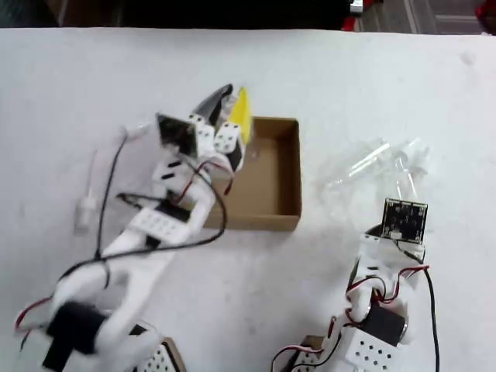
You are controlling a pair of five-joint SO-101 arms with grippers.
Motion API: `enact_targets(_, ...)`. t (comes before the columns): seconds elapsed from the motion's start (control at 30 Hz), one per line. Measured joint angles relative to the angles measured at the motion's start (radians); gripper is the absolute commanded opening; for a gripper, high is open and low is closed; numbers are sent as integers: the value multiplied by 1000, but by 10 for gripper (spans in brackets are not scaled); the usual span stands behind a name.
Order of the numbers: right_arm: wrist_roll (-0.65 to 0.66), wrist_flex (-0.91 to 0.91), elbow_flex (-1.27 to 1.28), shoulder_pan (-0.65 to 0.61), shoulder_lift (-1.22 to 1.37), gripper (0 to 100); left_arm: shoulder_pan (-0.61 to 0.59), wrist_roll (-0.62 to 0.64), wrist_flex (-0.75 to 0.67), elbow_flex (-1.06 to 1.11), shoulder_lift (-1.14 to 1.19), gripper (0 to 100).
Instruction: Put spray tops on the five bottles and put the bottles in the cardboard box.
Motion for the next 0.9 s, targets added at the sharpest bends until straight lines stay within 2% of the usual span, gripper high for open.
enact_targets(0.17,0,0,0,0,0,142,23,-17,-68,-58,186,23)
enact_targets(0.4,0,0,0,0,0,142,29,-167,-224,-66,348,23)
enact_targets(0.63,0,0,0,0,0,142,26,-187,-419,-118,534,23)
enact_targets(0.9,0,0,0,0,0,142,28,-187,-446,-169,591,23)
